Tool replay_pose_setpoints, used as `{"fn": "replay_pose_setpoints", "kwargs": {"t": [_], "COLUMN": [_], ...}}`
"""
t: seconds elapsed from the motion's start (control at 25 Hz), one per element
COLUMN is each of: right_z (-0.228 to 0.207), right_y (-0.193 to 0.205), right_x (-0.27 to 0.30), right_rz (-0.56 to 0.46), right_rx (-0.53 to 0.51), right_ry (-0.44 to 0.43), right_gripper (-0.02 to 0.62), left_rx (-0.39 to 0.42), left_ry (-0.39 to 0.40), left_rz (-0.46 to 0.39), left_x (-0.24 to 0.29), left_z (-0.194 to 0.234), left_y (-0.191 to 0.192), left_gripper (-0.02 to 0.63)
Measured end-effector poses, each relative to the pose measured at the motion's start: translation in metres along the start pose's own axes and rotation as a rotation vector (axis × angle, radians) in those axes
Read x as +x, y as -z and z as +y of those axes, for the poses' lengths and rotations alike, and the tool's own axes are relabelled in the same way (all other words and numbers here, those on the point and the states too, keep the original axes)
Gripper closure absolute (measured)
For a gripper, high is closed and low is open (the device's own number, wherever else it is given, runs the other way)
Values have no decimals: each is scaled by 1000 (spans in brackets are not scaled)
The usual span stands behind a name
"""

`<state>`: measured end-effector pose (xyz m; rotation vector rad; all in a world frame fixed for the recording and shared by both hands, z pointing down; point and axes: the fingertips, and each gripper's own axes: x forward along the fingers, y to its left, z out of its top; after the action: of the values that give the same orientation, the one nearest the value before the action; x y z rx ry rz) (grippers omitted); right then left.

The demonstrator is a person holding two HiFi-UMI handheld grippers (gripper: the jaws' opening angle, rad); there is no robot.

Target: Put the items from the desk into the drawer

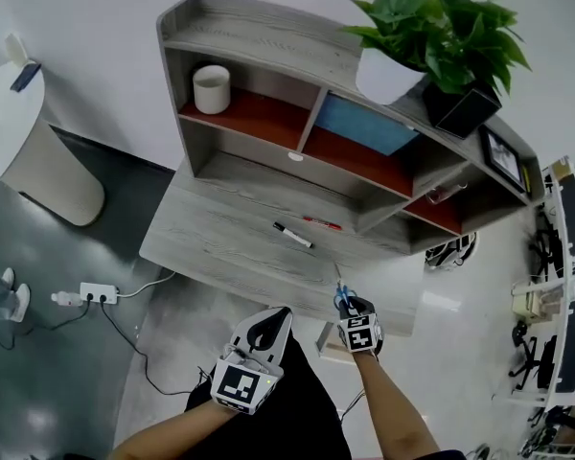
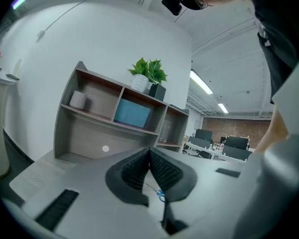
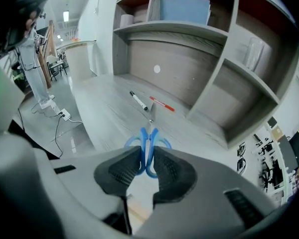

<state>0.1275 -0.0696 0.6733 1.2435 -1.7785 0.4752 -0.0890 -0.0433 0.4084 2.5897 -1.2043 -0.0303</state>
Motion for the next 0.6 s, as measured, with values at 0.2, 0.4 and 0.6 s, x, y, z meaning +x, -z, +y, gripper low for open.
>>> {"fn": "replay_pose_setpoints", "kwargs": {"t": [0.2, 0.4, 0.6], "right_z": [17, 22, 18], "right_y": [25, 58, 101], "right_x": [-34, -56, -69], "right_rz": [-5, -3, -16], "right_rx": [16, -10, -6], "right_ry": [-11, -28, -83], "right_gripper": [502, 502, 502], "left_rx": [-16, 0, 16], "left_ry": [1, -2, -43], "left_rz": [-45, -35, -26], "left_x": [-13, -11, -4], "left_z": [-19, -42, -78], "left_y": [-4, 9, 25], "left_gripper": [594, 594, 594]}}
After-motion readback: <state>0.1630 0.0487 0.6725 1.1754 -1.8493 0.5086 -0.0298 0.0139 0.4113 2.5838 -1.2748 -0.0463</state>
